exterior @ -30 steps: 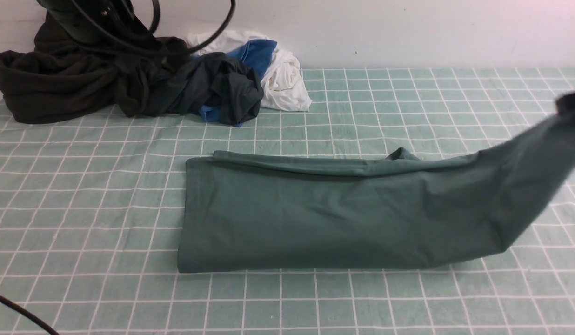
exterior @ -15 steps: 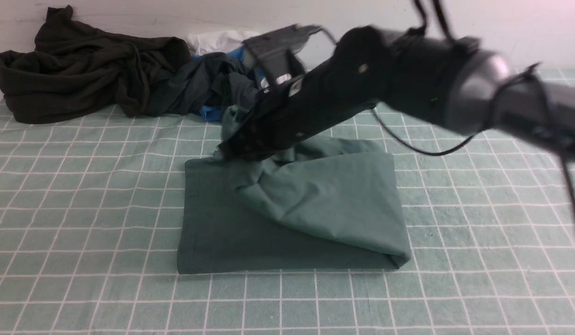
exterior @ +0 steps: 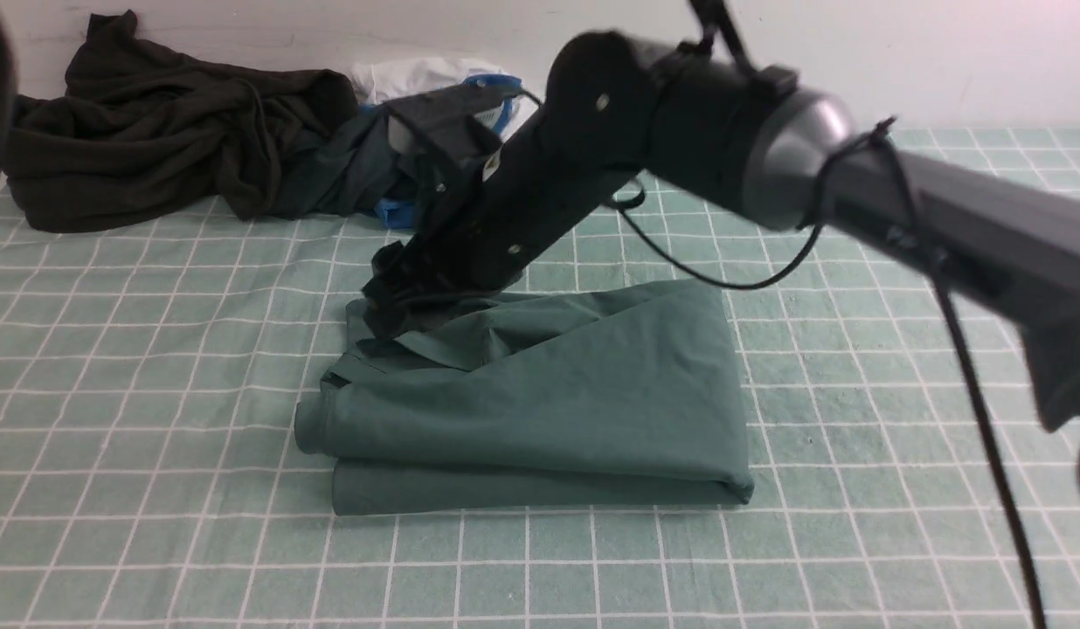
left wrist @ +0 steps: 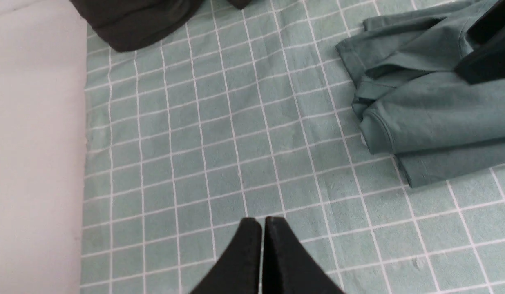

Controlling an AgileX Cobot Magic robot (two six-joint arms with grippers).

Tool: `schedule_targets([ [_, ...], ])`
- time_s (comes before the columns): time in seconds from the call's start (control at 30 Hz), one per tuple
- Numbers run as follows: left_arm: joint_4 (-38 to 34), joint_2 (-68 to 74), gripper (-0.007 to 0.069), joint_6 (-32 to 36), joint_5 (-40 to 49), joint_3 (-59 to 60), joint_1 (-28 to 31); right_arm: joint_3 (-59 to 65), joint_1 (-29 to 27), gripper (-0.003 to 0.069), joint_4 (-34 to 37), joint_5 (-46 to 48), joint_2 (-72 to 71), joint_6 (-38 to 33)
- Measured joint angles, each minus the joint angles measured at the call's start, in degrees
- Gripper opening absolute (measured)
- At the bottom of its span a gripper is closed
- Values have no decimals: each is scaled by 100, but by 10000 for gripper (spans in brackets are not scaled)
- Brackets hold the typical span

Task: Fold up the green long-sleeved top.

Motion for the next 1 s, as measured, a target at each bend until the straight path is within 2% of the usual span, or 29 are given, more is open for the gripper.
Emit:
schedule_targets([
  [0.03, 1, -131, -3, 0, -31, 74, 0, 1, -11, 435, 0, 63, -29, 0],
  [0.1, 111, -982, -3, -404, -416, 1005, 0, 16, -147, 415, -459, 649, -413, -5],
  [0.27, 177, -2196, -3, -872, -909, 2363, 0, 576, -255, 316, -919, 749, -1240, 0],
  [0.4, 175, -3241, -3, -993, -1247, 3350, 0, 1676, -269, 181, -953, 749, -2344, 0],
  [0.53, 197, -3967, -3, -1012, -1352, 3960, 0, 3131, -269, 41, -954, 130, -3681, 49],
  [0.67, 197, -4202, -3, -1041, -1386, 4054, 0, 4286, -269, -6, -954, -513, -4844, 62],
  [0.87, 197, -4227, -3, -1056, -1481, 4054, 0, 6027, -269, -12, -944, -1936, -7142, 280],
  [1.0, 197, -4227, -3, -1056, -1485, 4060, 0, 6652, -269, -13, -965, -2410, -8068, 486],
])
